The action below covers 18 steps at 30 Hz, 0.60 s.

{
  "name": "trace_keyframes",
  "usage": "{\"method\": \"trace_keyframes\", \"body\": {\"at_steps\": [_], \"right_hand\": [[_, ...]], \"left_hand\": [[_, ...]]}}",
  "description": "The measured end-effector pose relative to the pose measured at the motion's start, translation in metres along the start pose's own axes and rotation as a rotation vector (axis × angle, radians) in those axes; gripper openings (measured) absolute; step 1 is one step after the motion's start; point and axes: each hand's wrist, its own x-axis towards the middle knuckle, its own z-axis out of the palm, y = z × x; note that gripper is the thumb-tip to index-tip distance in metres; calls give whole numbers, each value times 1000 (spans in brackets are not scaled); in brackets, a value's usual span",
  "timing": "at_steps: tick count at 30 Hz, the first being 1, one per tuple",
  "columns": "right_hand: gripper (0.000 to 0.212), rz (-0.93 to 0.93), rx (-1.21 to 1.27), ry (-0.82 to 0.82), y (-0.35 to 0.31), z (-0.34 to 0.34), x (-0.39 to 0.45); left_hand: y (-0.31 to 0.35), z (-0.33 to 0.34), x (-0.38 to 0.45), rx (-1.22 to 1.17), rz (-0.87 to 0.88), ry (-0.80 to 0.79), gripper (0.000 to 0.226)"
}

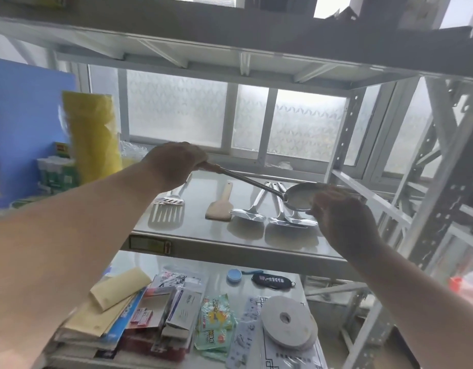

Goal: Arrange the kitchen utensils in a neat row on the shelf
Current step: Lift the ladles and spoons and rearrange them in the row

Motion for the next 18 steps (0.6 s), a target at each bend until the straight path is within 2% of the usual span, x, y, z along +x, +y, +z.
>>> {"method": "trace_keyframes", "body": {"at_steps": [5, 9, 11, 14, 18], "right_hand": [[22, -14, -163, 78, -5, 4, 2], [47, -24, -169, 41, -16, 2, 4], [46, -62, -128, 14, -21, 4, 4], [38, -76, 28, -52, -33, 9, 3], [33, 86, 299, -106, -47, 17, -1]], "left_hand": [[9, 7, 3, 25, -85, -20, 26], [29, 11, 8, -6, -169, -48, 14], [45, 11, 13, -133, -243, -65, 4], [77, 12, 22, -440, -357, -117, 7], [130, 17, 31, -865, -477, -240, 16]]}}
